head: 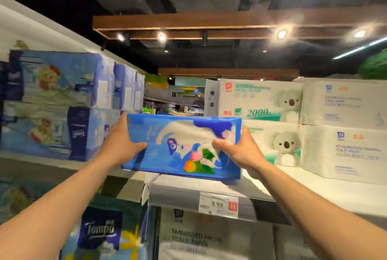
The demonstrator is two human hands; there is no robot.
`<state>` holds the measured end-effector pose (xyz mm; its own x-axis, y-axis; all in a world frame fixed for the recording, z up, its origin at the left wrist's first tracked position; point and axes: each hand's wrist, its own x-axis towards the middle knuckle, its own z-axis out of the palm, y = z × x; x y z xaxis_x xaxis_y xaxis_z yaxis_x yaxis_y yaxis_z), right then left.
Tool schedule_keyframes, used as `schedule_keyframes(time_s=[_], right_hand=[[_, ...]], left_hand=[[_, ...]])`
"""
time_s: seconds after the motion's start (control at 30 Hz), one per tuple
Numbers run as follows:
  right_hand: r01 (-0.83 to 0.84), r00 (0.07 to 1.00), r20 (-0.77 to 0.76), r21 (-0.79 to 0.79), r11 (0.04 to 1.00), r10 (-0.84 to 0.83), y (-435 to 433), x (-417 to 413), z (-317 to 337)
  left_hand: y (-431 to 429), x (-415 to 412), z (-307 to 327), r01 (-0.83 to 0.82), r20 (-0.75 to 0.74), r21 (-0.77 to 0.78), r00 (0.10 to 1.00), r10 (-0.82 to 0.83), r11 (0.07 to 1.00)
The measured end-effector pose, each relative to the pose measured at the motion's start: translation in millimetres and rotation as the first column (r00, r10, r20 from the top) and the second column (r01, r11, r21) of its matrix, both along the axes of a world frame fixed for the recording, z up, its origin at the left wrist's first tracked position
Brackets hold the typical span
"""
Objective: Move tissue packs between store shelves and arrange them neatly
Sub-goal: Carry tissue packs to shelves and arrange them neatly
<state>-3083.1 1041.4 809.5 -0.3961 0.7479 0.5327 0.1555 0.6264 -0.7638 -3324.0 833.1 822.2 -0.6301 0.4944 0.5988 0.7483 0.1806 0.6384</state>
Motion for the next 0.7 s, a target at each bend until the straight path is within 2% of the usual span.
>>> schedule_keyframes(time_s=[0.07,0.17,0.4,0.57,0.7], right_hand=[[0.035,0.988,0.15,-0.009,0.999,-0.033,-9.7,-13.1,2.7],[0.172,0.93,0.337,-0.041,0.984,-0.149,-28.8,-26.8,17.7],[0.286,0.861,0.432,0.026,0.958,-0.269,-30.0,-71.8,23.5],[0.334,0.772,0.545,0.092,0.938,-0.328,-19.5,-89.4,32.1],[0.343,0.753,0.559,0.118,0.932,-0.348,-10.5,-98.3,31.9]], left_hand=[[10.9,-12.4,-4.0,-0.082,-0.069,-0.107,0.995,0.075,0.991],[24.5,-30.5,-5.8,-0.135,-0.15,-0.175,0.983,0.109,0.975],[50.6,-55.9,-9.9,-0.258,-0.304,-0.29,0.938,0.167,0.921],[58.5,-63.4,-4.6,-0.315,-0.326,-0.307,0.921,0.211,0.898],[67.5,-69.9,-5.4,-0.3,-0.334,-0.296,0.922,0.196,0.907]])
